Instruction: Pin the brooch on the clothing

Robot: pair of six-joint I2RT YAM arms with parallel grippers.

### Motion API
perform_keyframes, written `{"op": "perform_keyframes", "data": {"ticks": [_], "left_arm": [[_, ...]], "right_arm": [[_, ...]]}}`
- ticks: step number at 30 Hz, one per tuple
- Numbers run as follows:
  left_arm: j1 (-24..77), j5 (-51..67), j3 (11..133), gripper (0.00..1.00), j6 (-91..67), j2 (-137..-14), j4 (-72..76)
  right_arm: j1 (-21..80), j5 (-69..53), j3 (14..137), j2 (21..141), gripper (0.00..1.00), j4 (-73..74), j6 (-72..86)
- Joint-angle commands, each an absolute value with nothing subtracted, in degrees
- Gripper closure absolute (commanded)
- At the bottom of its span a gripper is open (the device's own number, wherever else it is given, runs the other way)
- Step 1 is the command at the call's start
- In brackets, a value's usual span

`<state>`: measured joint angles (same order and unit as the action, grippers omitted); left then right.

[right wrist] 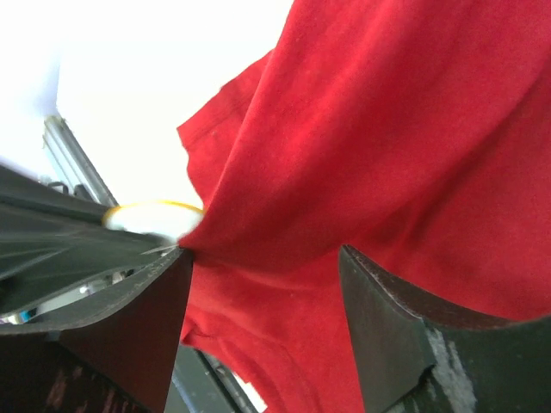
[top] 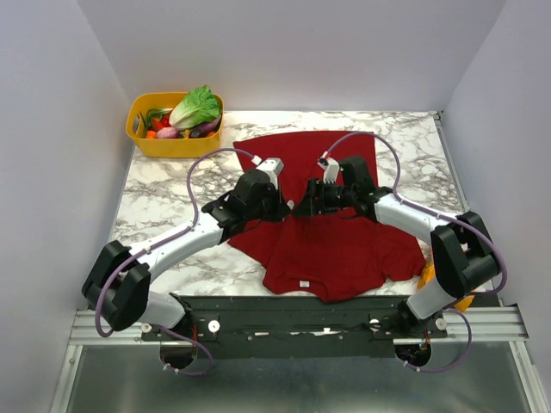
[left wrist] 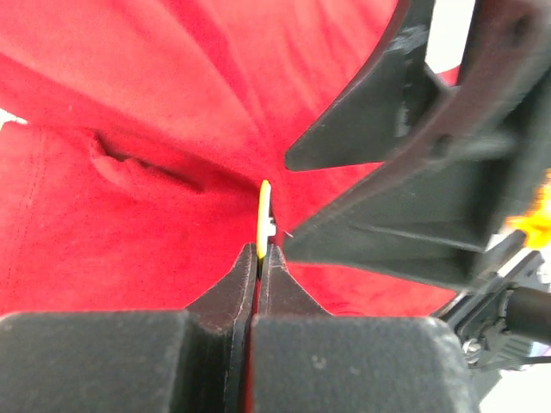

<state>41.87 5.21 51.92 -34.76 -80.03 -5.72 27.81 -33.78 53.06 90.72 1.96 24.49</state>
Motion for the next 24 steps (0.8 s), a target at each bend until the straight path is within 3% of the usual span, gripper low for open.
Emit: {"op": "perform_keyframes", "data": {"ticks": [1, 9, 15, 20, 24], "left_arm": [[41.7, 7.9, 53.4, 1.00, -34.7, -75.0, 0.1], [41.0, 9.1, 53.4, 1.00, -33.0, -74.4, -2.9], [39.5, 7.6, 52.4, 1.00, -29.5, -74.4, -5.0], [38.7, 6.8, 51.3, 1.00, -26.3, -73.3, -5.1], [38.5, 6.1, 51.2, 1.00, -24.4, -73.1, -5.5]], "right_arm": [[28.8, -30.3, 51.7, 90.6, 0.26, 3.3, 22.7], [28.8, -30.9, 52.0, 89.7, 0.28, 3.3, 22.2], [28.7, -29.2, 50.1, 79.7, 0.24, 2.8, 19.8], [28.7, -27.3, 45.1, 72.3, 0.06, -2.4, 19.6], [28.7, -30.1, 43.5, 70.9, 0.02, -5.7, 17.9]]}}
